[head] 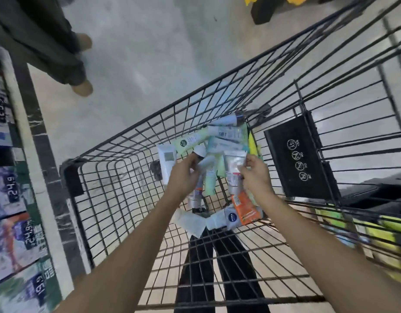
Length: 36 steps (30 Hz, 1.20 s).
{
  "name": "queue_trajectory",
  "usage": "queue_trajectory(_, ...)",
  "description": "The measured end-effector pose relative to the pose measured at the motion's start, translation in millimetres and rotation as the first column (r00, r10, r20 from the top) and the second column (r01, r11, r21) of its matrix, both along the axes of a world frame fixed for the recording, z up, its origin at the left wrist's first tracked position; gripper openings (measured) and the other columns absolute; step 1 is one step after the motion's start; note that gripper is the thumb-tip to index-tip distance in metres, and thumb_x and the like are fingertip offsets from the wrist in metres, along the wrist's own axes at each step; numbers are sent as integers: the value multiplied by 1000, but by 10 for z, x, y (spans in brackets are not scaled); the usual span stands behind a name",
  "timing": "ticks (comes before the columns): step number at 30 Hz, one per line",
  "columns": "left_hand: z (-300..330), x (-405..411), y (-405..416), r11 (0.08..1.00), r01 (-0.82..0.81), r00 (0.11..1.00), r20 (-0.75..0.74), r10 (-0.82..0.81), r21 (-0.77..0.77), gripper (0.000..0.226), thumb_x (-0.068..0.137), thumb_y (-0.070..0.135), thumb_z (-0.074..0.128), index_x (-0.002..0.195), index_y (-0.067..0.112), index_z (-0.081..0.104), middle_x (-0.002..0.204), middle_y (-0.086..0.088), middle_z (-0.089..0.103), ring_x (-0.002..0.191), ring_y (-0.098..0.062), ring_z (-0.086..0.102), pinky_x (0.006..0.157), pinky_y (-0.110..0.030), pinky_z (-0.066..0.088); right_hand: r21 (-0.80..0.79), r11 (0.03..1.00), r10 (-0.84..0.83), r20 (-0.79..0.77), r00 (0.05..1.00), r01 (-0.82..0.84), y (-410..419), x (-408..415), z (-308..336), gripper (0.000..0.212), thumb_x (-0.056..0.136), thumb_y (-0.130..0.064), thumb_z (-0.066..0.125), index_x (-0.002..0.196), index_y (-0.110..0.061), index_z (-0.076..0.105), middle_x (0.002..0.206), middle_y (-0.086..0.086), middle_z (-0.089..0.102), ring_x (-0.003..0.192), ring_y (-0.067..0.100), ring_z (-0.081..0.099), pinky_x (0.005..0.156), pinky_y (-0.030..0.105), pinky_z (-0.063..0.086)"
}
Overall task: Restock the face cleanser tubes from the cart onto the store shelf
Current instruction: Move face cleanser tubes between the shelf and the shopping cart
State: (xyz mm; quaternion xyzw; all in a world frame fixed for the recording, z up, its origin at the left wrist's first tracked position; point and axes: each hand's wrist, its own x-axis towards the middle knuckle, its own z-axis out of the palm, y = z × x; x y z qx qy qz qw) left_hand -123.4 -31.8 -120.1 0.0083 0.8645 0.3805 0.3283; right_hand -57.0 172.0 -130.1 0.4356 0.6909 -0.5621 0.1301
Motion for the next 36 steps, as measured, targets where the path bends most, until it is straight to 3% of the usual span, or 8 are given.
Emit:
queue_trajectory(3,407,54,-28,993,-100,994,40,97,68,19,98,10,55,101,29,57,91,7,68,74,-11,60,61,-24,47,-211,975,-80,-48,996,68,28,46,292,30,96,-3,64,102,-32,69,107,0,76,99,25,72,84,42,58)
queue_trajectory(6,849,138,-67,958,-249,967,92,237,142,24,94,18,63,100,40,56,98,5,74,83,-20,71,71,-42,59,-381,912,-186,-53,981,152,10,104,666,28,99,-15,65,112,-39,68,120,9,73,97,26,73,77,39,58)
queue_trajectory(16,2723,444,42,621,-638,770,352,532,456,28,99,31,64,111,7,72,97,-6,80,90,-25,77,88,-49,60,-710,705,-198,-195,961,1,-133,418,2474,47,105,-49,45,140,-20,59,111,21,73,78,26,73,62,35,58)
queue_trajectory(21,3426,690,122,691,-539,842,303,446,481,39,100,52,55,128,25,59,113,-1,71,89,-22,76,68,-37,62,-714,700,-337,-326,883,4,-192,784,3256,37,101,-32,58,138,-36,60,122,14,72,89,32,74,69,42,60)
queue_trajectory(24,3666,851,144,690,-486,873,336,353,536,60,96,62,56,142,26,48,131,-21,63,102,-37,73,82,-55,62,-643,764,-386,-392,835,51,-160,1104,3528,51,96,-17,68,142,-31,53,117,14,74,88,42,72,71,49,60)
queue_trajectory(28,3924,1173,135,716,-412,894,401,199,564,70,93,64,60,144,20,43,131,-31,61,109,-45,66,95,-67,52,-528,839,-420,-472,775,133,-279,1602,3930,49,78,-13,78,125,-17,64,100,8,75,73,22,71,67,39,60)
queue_trajectory(33,4236,1756,66,691,-255,921,387,-39,677,18,97,5,51,114,9,55,99,-19,58,89,-33,59,89,-55,53,-594,774,-563,-492,664,217,-466,2342,4158,65,75,-5,78,136,-15,56,114,19,70,87,29,71,60,34,59)
queue_trajectory(36,4422,2145,111,714,-80,930,310,-198,696,44,70,-6,56,113,2,55,97,-19,59,90,-33,59,84,-49,54,-568,781,-588,-530,611,260,-532,2888,4262,68,69,0,75,133,-11,57,110,22,69,82,31,70,65,37,59)
